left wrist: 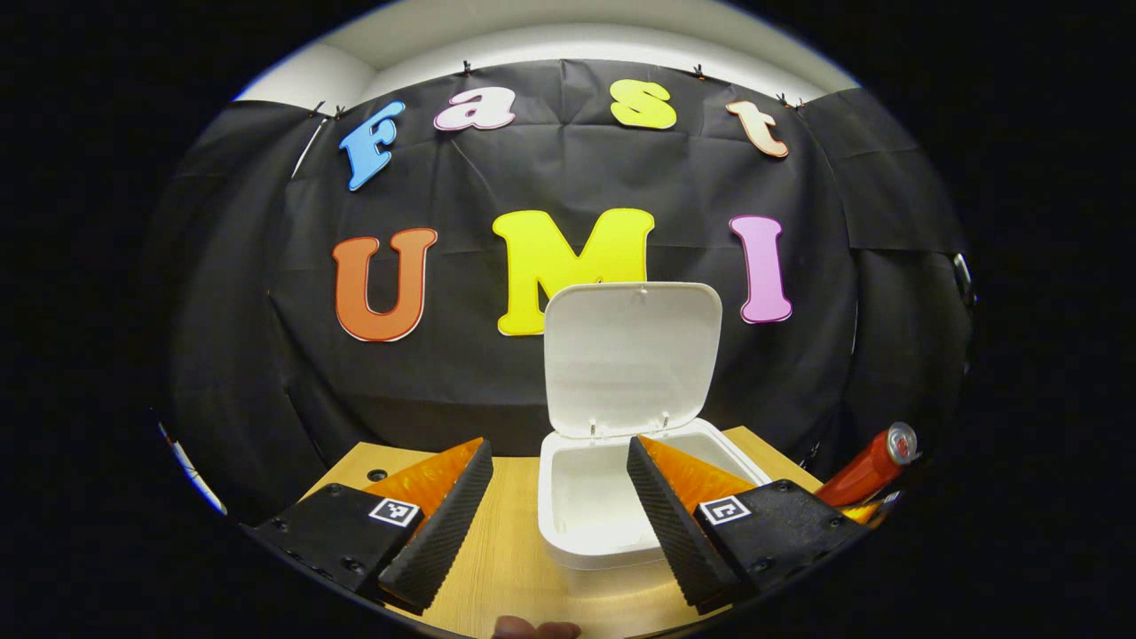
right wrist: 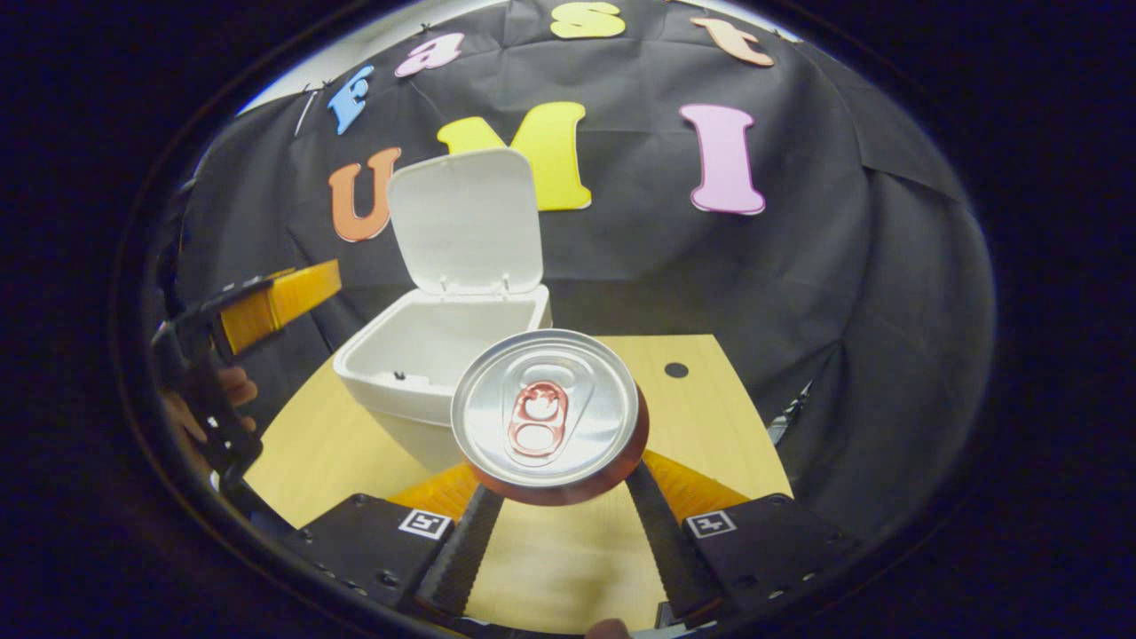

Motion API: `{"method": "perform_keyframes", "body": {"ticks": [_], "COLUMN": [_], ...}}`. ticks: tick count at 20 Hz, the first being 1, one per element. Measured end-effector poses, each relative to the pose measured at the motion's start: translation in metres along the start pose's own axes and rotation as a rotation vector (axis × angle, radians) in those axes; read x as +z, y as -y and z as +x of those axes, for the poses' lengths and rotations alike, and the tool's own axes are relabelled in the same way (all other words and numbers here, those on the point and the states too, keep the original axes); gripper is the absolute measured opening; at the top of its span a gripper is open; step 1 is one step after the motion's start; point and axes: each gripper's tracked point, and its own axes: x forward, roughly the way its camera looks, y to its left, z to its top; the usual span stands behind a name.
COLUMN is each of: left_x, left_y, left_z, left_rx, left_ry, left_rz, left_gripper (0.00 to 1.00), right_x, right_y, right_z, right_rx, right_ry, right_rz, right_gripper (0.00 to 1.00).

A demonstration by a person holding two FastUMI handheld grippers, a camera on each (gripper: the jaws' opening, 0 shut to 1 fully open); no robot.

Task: Press the lid of the desktop garbage bin to open it, pick up the crumpled paper on the desktop and throw it into the bin, then pick up the pop can on the desktop and drop it into the bin, and finally close the garbage bin lid.

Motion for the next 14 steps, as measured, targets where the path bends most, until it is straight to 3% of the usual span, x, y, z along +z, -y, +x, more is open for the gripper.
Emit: {"method": "perform_keyframes", "body": {"ticks": [7, 14], "left_x": [-0.015, -0.018], "left_y": [-0.029, -0.079], "left_z": [-0.049, -0.083], "left_rx": [0.085, 0.229], "left_ry": [-0.024, -0.017], "left_rz": [-0.074, -0.076], "left_gripper": [0.99, 0.99], "right_x": [0.087, 0.093], "right_y": [-0.051, -0.103], "right_z": [0.015, 0.062], "right_rx": [0.089, 0.157], "right_ry": [0.101, 0.040], "right_rz": [-0.086, -0.158], "right_gripper": [0.80, 0.81]}}
